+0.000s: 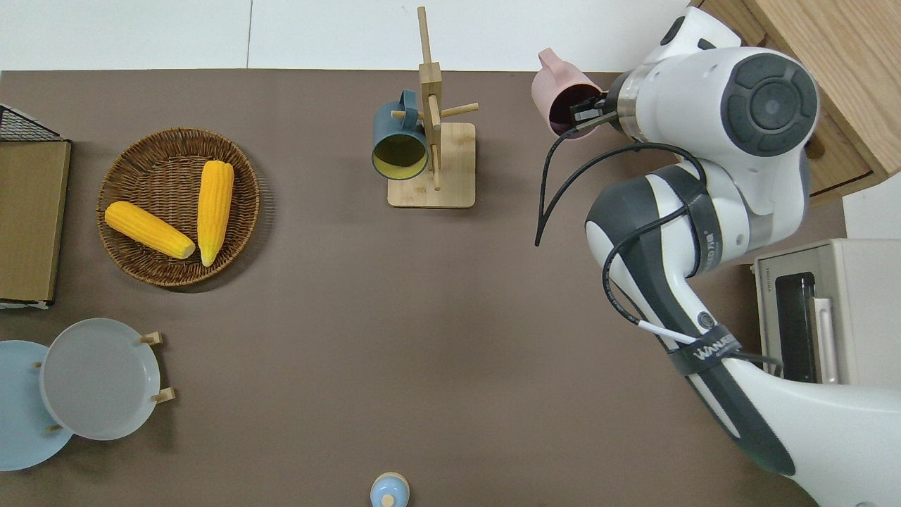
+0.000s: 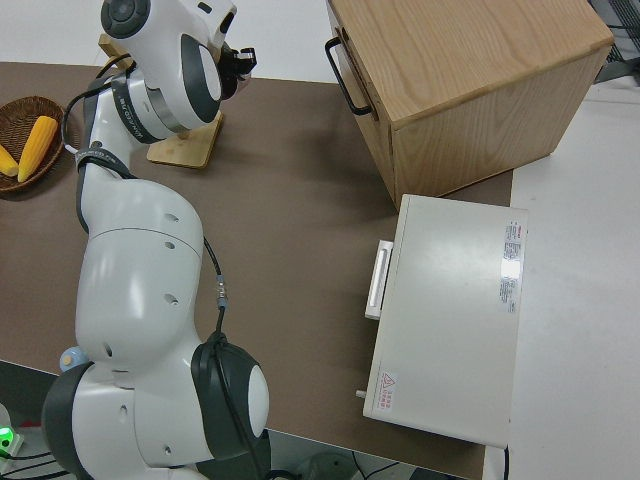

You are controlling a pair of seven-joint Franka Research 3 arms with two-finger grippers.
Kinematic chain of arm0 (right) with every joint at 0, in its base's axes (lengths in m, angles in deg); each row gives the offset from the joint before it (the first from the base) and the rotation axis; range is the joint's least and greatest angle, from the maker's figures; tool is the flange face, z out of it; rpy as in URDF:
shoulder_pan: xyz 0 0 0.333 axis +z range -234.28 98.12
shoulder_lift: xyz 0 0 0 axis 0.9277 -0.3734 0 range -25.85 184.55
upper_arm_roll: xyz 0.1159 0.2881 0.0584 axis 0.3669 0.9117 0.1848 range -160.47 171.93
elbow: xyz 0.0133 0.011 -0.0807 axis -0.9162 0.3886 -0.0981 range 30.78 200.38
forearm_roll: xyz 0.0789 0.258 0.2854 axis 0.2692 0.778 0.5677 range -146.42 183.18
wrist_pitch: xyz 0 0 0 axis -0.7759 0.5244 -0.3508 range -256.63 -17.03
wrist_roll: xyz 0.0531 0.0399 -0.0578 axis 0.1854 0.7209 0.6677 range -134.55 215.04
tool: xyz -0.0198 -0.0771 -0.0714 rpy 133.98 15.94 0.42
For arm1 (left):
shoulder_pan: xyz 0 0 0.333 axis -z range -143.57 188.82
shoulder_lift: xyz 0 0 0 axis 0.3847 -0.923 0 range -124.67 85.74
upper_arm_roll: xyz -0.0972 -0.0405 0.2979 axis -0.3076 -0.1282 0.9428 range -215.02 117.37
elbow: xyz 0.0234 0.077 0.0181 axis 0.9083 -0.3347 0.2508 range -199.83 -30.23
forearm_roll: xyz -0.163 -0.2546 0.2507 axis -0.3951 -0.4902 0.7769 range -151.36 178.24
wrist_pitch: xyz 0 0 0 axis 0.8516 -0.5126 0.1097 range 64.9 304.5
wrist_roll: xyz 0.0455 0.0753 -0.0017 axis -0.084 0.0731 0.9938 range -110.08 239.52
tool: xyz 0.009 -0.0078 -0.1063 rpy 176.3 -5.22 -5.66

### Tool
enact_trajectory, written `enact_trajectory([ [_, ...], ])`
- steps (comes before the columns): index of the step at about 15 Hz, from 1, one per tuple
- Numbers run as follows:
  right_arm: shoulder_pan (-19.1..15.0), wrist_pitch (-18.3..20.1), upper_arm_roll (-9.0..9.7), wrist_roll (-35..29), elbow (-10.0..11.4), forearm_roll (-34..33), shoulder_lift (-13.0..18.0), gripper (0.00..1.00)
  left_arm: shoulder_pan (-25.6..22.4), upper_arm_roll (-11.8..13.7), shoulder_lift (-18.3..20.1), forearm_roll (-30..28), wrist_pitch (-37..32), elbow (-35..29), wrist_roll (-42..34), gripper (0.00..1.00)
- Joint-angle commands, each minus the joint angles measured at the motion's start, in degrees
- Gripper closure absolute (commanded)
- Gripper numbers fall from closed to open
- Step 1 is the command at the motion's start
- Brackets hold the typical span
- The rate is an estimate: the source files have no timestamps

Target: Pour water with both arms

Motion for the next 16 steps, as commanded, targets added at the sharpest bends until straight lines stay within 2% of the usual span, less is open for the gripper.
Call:
enact_trajectory([
  [1,-1.41,4.27,0.91,1.18,0.3,-0.66,1.06,1.0,-0.23,-0.01,1.0,3.71,-5.59,3.27,6.75,1.0],
  [4,-1.33,15.41,1.0,1.09,0.3,-0.48,2.63,1.0,0.21,-0.18,4.69,5.37,-8.15,3.19,9.48,1.0],
  [6,-1.32,24.46,1.17,1.09,0.39,0.22,3.61,1.0,0.47,-0.27,5.84,6.52,-9.91,3.01,10.62,1.0],
  [10,-1.59,37.57,1.0,0.22,2.14,7.76,5.54,1.0,0.12,-0.54,6.11,6.61,-9.91,2.92,10.36,1.0],
  [13,0.16,41.81,1.43,-7.49,2.93,12.25,5.81,1.0,0.65,-0.27,7.24,6.87,-9.91,1.61,10.45,1.0],
  [16,4.81,41.47,1.88,-16.63,3.11,16.29,4.76,1.0,1.0,-1.15,10.4,10.2,-9.91,-1.99,11.76,1.0],
])
